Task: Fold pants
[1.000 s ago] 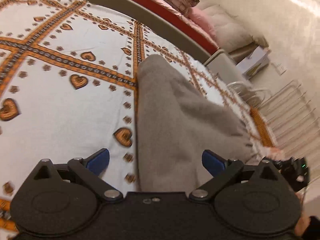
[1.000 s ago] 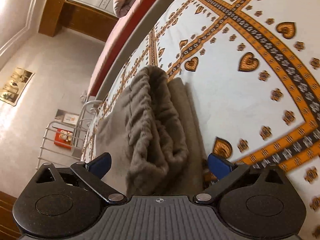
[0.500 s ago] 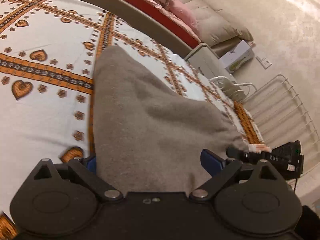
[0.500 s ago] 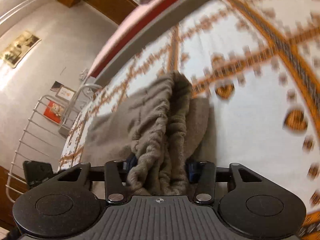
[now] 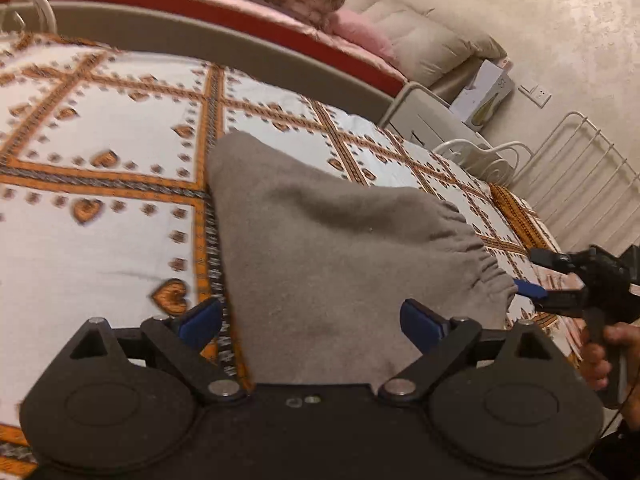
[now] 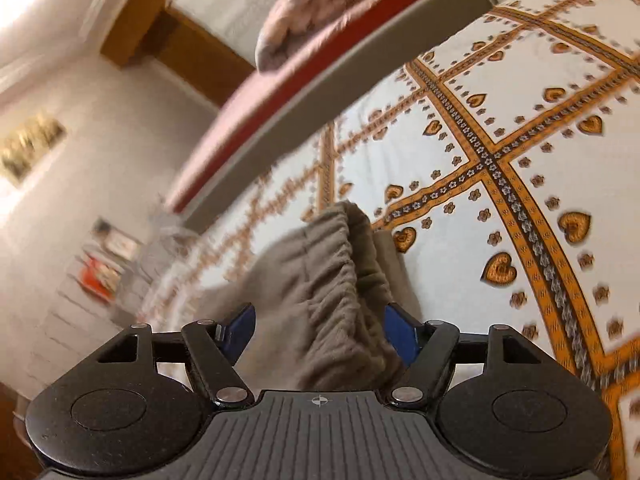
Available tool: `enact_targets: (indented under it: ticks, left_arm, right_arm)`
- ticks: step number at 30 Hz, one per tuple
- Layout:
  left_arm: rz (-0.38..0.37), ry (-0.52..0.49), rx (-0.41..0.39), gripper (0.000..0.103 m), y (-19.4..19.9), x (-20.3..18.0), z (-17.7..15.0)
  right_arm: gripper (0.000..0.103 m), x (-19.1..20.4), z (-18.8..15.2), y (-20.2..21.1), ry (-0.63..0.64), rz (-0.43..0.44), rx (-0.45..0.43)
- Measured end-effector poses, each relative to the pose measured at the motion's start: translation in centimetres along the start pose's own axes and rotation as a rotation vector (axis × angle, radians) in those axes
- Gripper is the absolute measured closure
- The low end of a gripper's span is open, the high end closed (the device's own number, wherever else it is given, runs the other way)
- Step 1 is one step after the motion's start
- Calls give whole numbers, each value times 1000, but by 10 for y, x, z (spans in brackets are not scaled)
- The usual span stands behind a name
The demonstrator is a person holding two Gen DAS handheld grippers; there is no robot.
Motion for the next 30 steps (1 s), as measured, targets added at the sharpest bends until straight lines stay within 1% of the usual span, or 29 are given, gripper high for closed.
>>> enact_targets:
  ticks: [1, 3, 5, 6, 7, 8, 10, 13, 14, 15, 16, 19, 20, 21, 23, 24, 25, 26, 27, 28, 29, 30]
  left_arm:
    - [5, 12, -5, 14, 4, 2, 2]
    - [21, 43, -9, 14, 12, 10, 0]
    - [43, 65, -5, 14, 15, 18, 1]
    - [51, 72, -5, 14, 15, 20, 3]
    - [56, 79, -5, 14, 16, 23, 3]
    - [59, 87, -6, 14, 17, 25, 4]
    - [59, 98, -8, 14, 18, 27, 6]
    - [56, 94, -11, 14, 19, 26, 6]
    - [57, 92, -8, 14, 18, 25, 6]
    - [60, 90, -3, 14, 17, 25, 5]
    - [63, 86, 1, 14, 17, 25, 4]
    - [57, 79, 3, 14, 17, 25, 5]
    - [56, 75, 5, 14, 16, 24, 5]
    - [58, 69, 8, 14, 15, 23, 5]
    - [64, 60, 18, 14, 12, 23, 5]
    - [70, 61, 21, 14, 10, 23, 4]
    - [74, 64, 23, 14, 10, 23, 3]
    - [73, 66, 23, 14, 10, 23, 3]
    - [67, 62, 20, 14, 10, 21, 4]
    - [66, 53, 17, 14, 11, 20, 4]
    - [70, 43, 16, 14, 10, 19, 4]
    - [72, 30, 18, 14, 10, 18, 4]
  right_arm:
    - [32, 0, -3, 1, -34, 26, 22]
    - [32, -3, -7, 3, -74, 23, 49]
    - [32, -9, -14, -3, -151, 74, 90]
    - [32, -12, -14, -8, -179, 76, 119]
    - [32, -15, -16, -12, -193, 53, 135]
    - [32, -20, -18, -20, -205, 22, 143]
    - [32, -26, -20, -33, -220, 10, 150]
    - [33, -29, -13, -49, -244, 39, 118]
    - [48, -28, -12, -50, -238, 34, 106]
    - [62, -28, -9, -53, -232, 5, 99]
    - [63, -25, -9, -48, -225, -12, 83]
    - [64, -13, -12, -22, -253, 25, 22]
    - [64, -12, -15, -15, -253, 18, 18]
    - [64, -15, -19, -14, -249, -9, 29]
    - [64, -36, -26, -32, -270, -87, 95]
    - [64, -42, -25, -36, -281, -69, 98]
    - [61, -40, -21, -35, -277, -46, 100]
    - [53, -34, -18, -31, -246, -35, 100]
    - [47, -27, -14, -22, -186, -63, 68]
    - [32, -20, -9, -11, -116, -109, 21]
    - [21, -13, -4, -2, -45, -138, -17]
    - [20, -5, 1, 5, 28, -146, -40]
Point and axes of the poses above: each gripper's, at about its wrist camera, not at the fingertips, and y roughly against the way its jaws point, x to its left, z to its top, the point moved 6 cm from there along -y, roughly the way its jaws point, and after that the axes turned 2 degrees about x, right-handed, at the moved point
